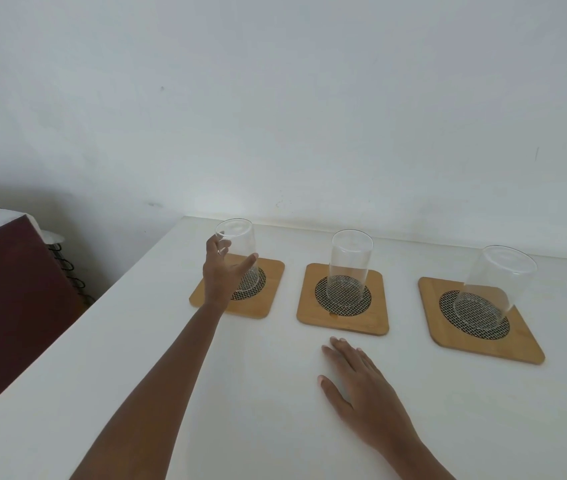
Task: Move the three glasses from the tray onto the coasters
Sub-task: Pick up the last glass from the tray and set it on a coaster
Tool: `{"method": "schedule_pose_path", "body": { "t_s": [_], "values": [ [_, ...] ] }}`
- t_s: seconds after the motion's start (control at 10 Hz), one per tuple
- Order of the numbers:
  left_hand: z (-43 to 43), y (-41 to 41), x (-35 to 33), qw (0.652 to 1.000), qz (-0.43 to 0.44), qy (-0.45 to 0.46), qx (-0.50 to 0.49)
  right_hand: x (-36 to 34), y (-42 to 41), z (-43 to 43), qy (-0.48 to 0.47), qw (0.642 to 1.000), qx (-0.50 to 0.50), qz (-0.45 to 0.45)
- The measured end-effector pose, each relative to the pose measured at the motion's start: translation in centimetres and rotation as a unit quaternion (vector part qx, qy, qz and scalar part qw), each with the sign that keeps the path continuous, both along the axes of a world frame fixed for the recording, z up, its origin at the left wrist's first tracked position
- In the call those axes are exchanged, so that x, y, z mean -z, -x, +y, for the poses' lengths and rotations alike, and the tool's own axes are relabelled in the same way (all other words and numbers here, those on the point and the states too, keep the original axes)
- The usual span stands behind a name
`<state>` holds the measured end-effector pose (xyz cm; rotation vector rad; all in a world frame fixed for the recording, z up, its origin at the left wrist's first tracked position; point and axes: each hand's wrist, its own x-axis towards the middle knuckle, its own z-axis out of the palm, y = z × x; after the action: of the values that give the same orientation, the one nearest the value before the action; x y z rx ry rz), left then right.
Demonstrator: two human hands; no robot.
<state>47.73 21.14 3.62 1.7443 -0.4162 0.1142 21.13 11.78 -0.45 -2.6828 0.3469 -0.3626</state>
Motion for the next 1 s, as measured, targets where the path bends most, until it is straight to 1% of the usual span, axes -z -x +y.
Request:
{"method": "schedule_pose_path", "body": {
  "t_s": [0.1, 0.2, 0.3, 0.4, 0.5, 0.6, 0.7, 1.0],
  "values": [
    [0.3, -0.1, 0.3, 1.0, -0.023, -0.003, 0.006, 0.1, 0.0, 0.0, 0.005, 1.0, 0.002, 0.002],
    [0.3, -0.2, 0.3, 1.0, -0.028, -0.006, 0.007, 0.2, 0.0, 0.0, 0.005, 1.0, 0.002, 0.002],
    [0.3, -0.4, 0.4, 1.0, -0.013, -0.002, 0.017, 0.2, 0.0, 0.0, 0.006, 1.0, 0.002, 0.003],
    [0.5, -0.3, 0.7, 0.999, 0.027, -0.007, 0.041, 0.2, 0.0, 0.0, 0.002, 1.0, 0.006, -0.001],
    [1.2, 0.0, 1.4, 0.995, 0.056, -0.049, 0.06, 0.2, 0.0, 0.0, 0.009, 1.0, 0.005, 0.0],
    [1.9, 0.4, 2.2, 0.993, 0.055, -0.093, 0.051, 0.1, 0.0, 0.0, 0.008, 1.0, 0.006, 0.001],
    [2.1, 0.6, 2.3, 0.992, 0.037, -0.113, 0.042, 0.1, 0.0, 0.0, 0.01, 1.0, 0.005, 0.002],
    [2.1, 0.4, 2.6, 0.993, 0.015, -0.113, 0.035, 0.2, 0.0, 0.0, 0.008, 1.0, 0.005, -0.001]
  ]
}}
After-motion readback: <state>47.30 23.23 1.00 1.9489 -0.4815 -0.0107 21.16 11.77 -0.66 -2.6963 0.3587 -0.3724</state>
